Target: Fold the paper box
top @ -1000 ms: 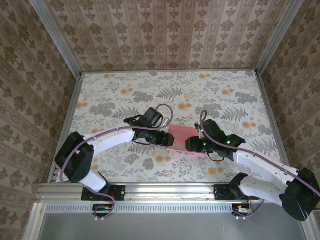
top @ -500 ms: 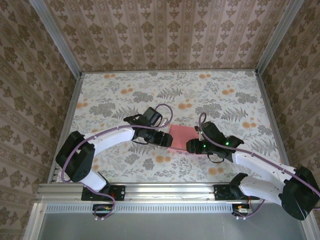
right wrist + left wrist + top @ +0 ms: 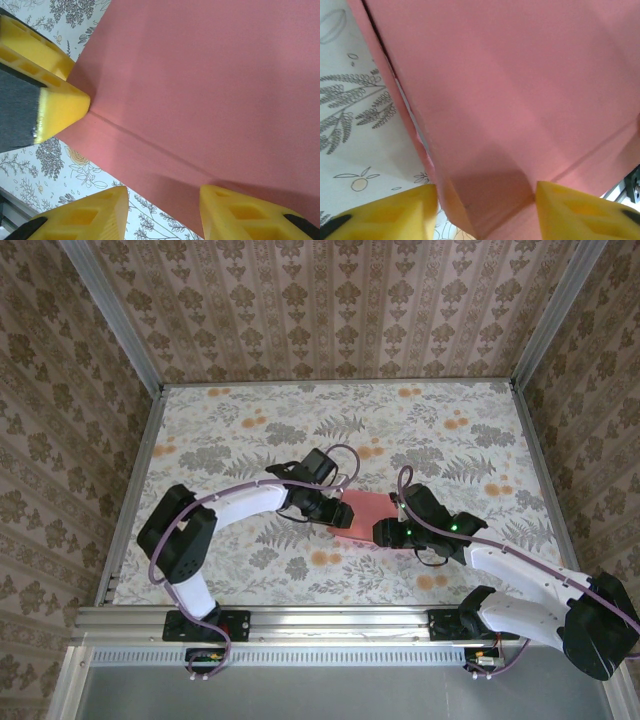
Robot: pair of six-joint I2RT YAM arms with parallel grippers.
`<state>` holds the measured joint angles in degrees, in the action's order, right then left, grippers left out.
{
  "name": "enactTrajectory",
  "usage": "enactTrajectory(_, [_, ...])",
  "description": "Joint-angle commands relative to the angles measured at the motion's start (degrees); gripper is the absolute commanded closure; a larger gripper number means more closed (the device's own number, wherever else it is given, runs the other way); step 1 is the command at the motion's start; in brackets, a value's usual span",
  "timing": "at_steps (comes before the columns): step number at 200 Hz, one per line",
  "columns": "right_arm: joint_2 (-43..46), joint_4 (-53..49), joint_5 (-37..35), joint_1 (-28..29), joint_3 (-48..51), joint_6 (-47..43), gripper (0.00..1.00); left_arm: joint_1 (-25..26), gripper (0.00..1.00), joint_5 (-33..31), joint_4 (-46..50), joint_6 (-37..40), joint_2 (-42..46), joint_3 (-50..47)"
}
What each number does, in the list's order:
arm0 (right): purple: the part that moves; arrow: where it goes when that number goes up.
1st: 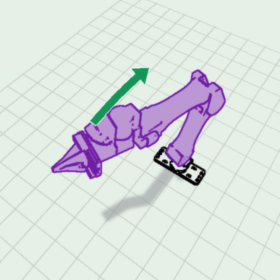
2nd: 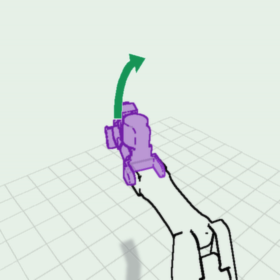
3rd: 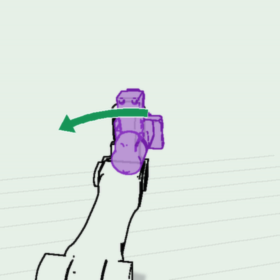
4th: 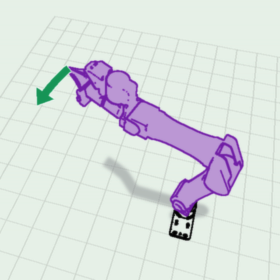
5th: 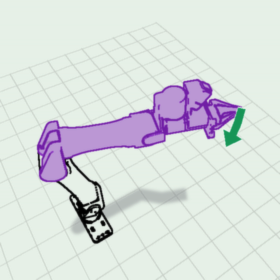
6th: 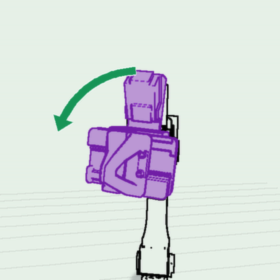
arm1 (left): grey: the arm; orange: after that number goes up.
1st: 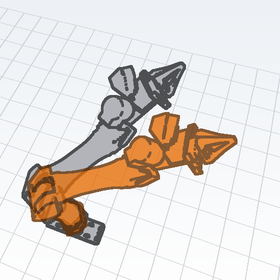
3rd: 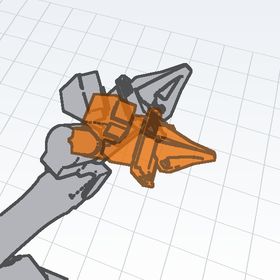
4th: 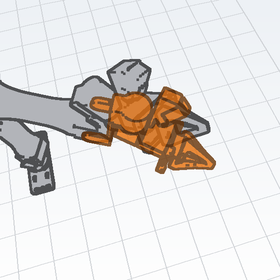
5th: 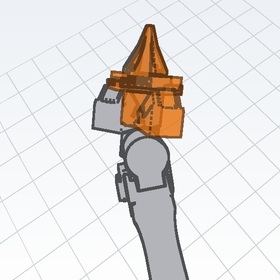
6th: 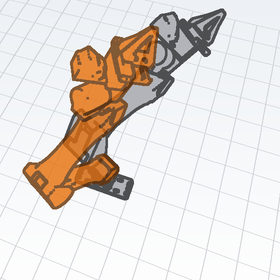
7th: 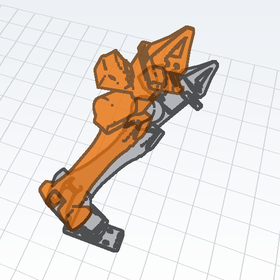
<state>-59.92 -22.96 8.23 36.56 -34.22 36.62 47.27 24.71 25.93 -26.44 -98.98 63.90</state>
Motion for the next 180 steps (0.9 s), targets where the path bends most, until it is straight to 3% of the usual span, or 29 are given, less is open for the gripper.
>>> enactTrajectory(1, [0.0,0.6,0.3,-0.3,1.1,0.9,0.57,0.3,0.57,2.6,1.6,-0.4,-0.6,2.6])
enactTrajectory(116, [-1.7,2.8,0.5,-0.1,2.8,1.4,0.57,0.3,0.74,5.5,-0.3,-3.6,-3.6,1.2])
enactTrajectory(180, [-3.5,3.2,-0.3,0.1,3.3,1.3,0.59,0.1,0.72,2.4,2.3,-2.7,-2.8,0.3])
